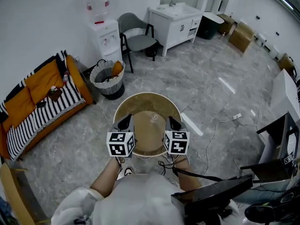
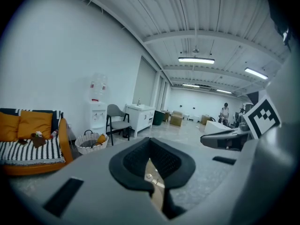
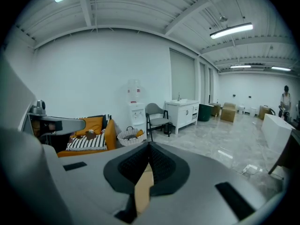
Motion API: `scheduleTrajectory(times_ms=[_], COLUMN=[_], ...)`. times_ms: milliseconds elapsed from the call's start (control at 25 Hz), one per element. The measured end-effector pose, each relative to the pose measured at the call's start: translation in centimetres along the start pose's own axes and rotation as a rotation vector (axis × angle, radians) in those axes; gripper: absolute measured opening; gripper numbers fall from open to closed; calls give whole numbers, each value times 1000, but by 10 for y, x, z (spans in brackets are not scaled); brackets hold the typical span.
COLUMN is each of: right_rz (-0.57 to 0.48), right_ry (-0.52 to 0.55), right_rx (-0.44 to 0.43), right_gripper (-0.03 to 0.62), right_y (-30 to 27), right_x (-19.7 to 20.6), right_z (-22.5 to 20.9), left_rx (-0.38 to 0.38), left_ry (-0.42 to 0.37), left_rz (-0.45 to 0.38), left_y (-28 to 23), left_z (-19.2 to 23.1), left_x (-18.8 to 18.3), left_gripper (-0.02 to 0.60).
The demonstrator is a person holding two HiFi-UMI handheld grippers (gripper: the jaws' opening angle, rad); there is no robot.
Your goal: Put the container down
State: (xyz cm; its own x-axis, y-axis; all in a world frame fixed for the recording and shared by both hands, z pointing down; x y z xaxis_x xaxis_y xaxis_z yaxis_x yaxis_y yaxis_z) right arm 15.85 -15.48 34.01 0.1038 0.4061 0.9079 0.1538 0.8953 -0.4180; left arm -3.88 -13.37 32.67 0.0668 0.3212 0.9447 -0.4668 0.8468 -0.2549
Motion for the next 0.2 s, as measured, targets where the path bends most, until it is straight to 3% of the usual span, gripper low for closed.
scheduleTrajectory(times_ms=[200], right_rz=[7], right_ry=[-3], right_rx=[2], right_gripper=[23], right_y=[0], right_x=[2], right_z=[-2], left_rx=[-4], left_ry=[-1], left_rz=[-1], left_y=[0], left_z=[1], left_x=[-1], left_gripper=[8])
Point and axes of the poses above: the fingertips, and each gripper's own axes: y backward along the fingers, z to its left, x out of its underside, the point moved 4 cm from there along y, backward along the fingers, and after that the axes turned 11 degrees about x, right-handed, at the moved point
